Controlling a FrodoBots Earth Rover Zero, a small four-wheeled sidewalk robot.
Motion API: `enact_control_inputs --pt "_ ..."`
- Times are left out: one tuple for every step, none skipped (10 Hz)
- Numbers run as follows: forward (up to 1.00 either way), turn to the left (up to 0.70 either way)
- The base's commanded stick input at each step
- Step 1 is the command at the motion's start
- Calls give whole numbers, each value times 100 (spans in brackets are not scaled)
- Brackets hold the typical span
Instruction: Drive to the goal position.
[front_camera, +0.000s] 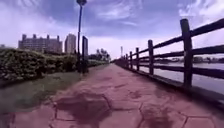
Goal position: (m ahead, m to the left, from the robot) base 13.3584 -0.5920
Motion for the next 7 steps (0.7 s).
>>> enact_control_inputs --pt "100 0" --pt "100 0" --pt "100 0" --pt "100 0" --pt "100 0" --pt "100 0" --pt "100 0"
